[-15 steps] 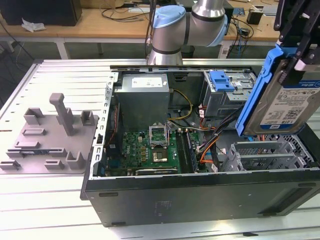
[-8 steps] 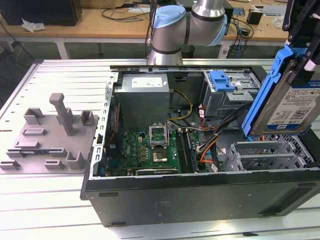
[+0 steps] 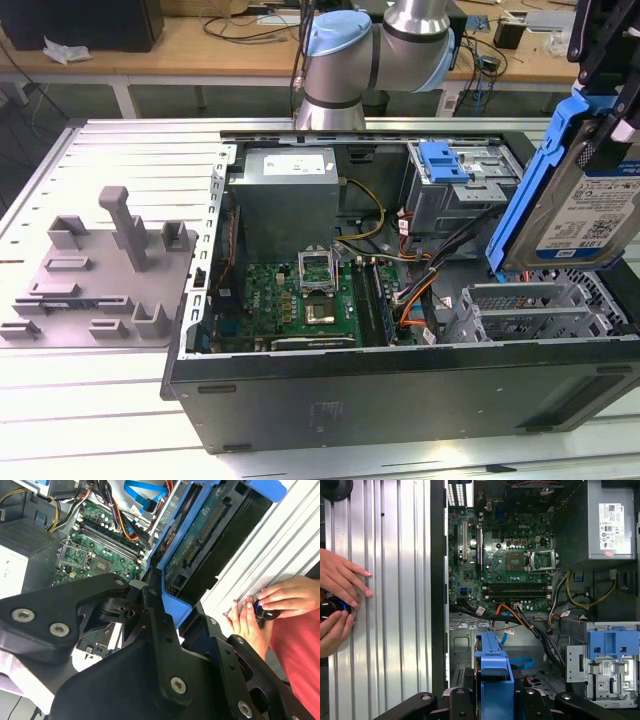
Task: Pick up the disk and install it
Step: 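Insert the disk into the insertion slot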
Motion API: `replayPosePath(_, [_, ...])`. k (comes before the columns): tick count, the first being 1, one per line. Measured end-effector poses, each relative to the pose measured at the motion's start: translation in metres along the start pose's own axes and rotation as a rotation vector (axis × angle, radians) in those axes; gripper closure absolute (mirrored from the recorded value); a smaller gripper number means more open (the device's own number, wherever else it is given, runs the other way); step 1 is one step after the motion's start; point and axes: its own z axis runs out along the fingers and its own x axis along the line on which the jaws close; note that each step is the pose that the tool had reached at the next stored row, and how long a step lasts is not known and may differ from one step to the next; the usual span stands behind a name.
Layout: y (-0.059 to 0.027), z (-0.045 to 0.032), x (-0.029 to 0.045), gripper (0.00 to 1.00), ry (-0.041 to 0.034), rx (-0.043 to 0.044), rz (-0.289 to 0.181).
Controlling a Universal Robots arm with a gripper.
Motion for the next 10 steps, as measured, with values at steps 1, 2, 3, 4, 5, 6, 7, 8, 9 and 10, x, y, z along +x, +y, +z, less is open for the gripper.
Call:
replayPosePath(1, [0.0000,0.0005,0.0000,0.63,-0.0001,0.0000,0.000])
replayPosePath(2, [0.0000,0.0008,0.0000,0.63,0.0000,0.0000,0.000])
replayPosePath(3, [0.0000,0.0010,0.0000,0.63,0.0001,0.0000,0.000])
replayPosePath(4, [0.0000,0.0014,0.0000,0.63,0.0000,0.0000,0.000])
replayPosePath(5, [0.0000,0.0017,0.0000,0.63,0.0000,0.0000,0.000])
replayPosePath(6, [0.0000,0.0020,0.0000,0.63,0.0000,0.0000,0.000])
replayPosePath(7, [-0.0001,0.0022,0.0000,0.63,0.0000,0.0000,0.000])
replayPosePath(8, [-0.0001,0.0026,0.0000,0.63,0.0000,0.0000,0.000])
replayPosePath(9, [-0.0001,0.0029,-0.0001,0.63,0.0000,0.0000,0.000])
replayPosePath(10, [-0.0001,0.0038,-0.0002,0.63,0.0000,0.0000,0.000])
